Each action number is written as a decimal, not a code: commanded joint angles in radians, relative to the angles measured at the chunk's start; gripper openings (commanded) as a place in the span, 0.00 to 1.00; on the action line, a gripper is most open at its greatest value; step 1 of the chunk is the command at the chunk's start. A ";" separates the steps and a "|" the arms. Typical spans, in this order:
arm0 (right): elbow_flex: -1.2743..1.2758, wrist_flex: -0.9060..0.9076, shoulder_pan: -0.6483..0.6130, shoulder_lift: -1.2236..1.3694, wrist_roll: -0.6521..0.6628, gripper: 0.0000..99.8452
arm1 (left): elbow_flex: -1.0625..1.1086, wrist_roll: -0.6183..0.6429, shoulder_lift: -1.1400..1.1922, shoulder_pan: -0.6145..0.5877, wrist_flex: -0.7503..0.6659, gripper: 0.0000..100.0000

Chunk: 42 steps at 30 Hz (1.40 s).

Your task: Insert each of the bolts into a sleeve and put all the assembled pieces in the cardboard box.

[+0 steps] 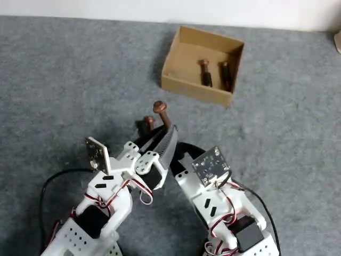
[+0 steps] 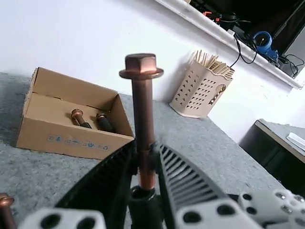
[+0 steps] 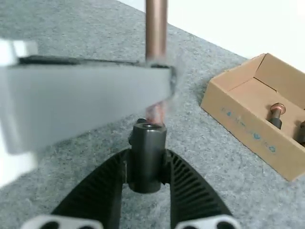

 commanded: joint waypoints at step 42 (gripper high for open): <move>-0.180 0.010 0.022 -0.007 0.058 0.01 | 0.067 0.002 -0.004 0.120 0.000 0.01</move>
